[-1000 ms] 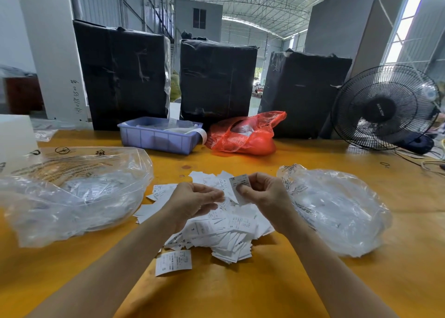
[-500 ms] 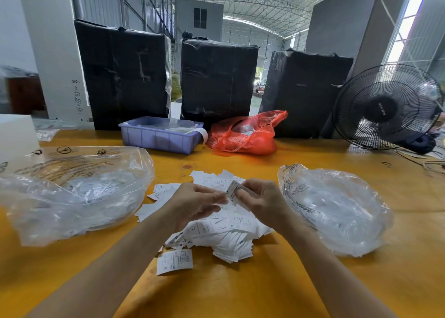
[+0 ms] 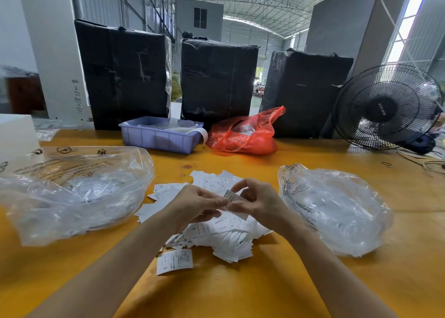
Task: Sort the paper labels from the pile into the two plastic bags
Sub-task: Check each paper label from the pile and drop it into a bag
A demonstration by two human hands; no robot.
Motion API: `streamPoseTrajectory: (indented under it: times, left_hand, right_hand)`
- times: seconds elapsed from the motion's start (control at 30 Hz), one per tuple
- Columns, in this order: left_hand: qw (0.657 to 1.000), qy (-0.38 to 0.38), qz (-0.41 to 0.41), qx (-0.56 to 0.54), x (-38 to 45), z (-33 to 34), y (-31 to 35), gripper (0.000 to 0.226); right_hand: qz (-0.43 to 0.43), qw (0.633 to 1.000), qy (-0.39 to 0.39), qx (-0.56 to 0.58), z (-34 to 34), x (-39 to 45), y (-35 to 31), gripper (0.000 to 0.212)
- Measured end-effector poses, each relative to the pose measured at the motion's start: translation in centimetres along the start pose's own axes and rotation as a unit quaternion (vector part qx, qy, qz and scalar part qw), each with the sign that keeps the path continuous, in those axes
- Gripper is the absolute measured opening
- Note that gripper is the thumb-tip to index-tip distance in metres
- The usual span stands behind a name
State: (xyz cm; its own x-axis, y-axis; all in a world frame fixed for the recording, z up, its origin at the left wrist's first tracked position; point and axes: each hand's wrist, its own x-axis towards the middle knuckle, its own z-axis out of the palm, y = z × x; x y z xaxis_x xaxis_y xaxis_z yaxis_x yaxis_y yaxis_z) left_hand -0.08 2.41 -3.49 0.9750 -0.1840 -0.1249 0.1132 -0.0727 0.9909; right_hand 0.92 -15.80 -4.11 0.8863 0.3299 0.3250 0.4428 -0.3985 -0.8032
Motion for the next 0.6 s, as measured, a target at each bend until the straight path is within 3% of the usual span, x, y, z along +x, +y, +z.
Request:
streamPoseTrajectory:
  times: [0.1, 0.27, 0.43, 0.5, 0.6]
  left_hand:
    - [1.000, 0.005, 0.004, 0.000, 0.1, 0.1, -0.1, 0.017]
    - [0.999, 0.001, 0.013, 0.033, 0.1, 0.2, -0.4, 0.025]
    - [0.997, -0.009, 0.020, 0.068, -0.1, 1.1, -0.8, 0.024]
    - [0.999, 0.019, 0.029, 0.021, 0.1, 1.1, -0.7, 0.023]
    - [0.998, 0.055, 0.020, -0.031, 0.3, 0.9, -0.5, 0.024]
  right_hand:
    - [0.003, 1.000, -0.012, -0.008, -0.2, 0.0, -0.1, 0.026]
    - [0.012, 0.999, -0.042, -0.010, -0.2, -0.3, -0.4, 0.056]
    - [0.002, 0.999, -0.001, -0.052, 0.0, -0.3, -0.7, 0.072]
    - [0.006, 0.999, 0.030, -0.007, -0.1, -0.3, -0.8, 0.068]
    - [0.022, 0.992, 0.091, 0.080, -0.2, -0.2, -0.9, 0.045]
